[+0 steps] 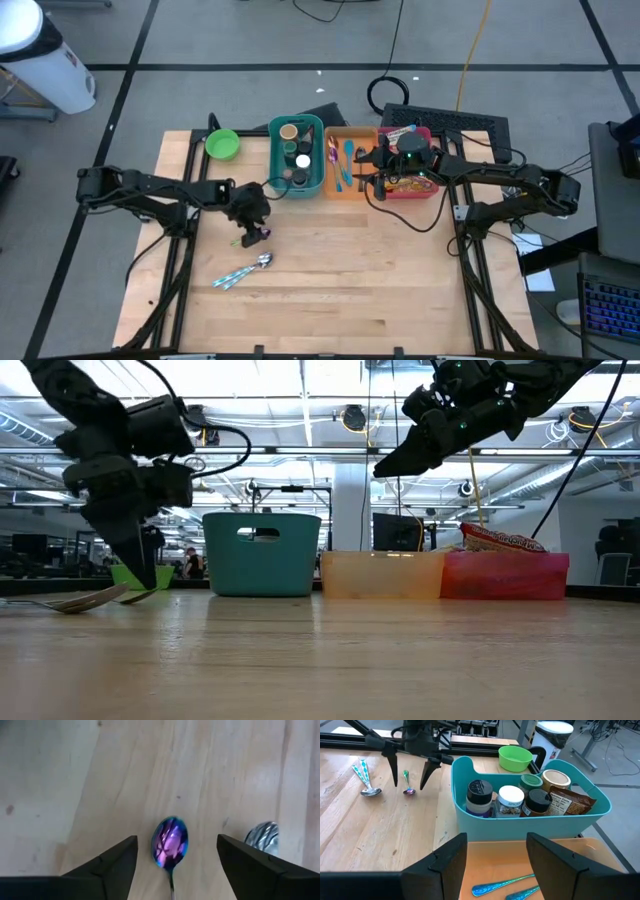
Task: Pick & Place Food Item
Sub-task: Put the purple spoon into the orange bin
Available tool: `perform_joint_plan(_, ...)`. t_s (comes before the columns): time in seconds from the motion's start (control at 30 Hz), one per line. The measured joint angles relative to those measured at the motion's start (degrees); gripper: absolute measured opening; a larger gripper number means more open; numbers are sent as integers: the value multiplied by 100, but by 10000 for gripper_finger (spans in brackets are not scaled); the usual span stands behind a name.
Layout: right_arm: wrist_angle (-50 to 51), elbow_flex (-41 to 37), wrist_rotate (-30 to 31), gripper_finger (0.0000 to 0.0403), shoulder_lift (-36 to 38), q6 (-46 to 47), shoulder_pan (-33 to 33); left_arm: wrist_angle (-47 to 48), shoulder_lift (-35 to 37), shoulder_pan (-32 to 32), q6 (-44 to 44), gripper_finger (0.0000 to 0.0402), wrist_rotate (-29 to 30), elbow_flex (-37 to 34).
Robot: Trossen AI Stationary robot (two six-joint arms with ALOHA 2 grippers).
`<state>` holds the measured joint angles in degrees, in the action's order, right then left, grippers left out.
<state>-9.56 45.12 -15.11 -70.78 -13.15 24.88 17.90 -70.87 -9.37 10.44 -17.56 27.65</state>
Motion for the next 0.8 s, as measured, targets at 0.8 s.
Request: perform_joint_plan(0.8,0,0,1,196,0,-20,2,-1160,-518,2,-636,196,-21,-451)
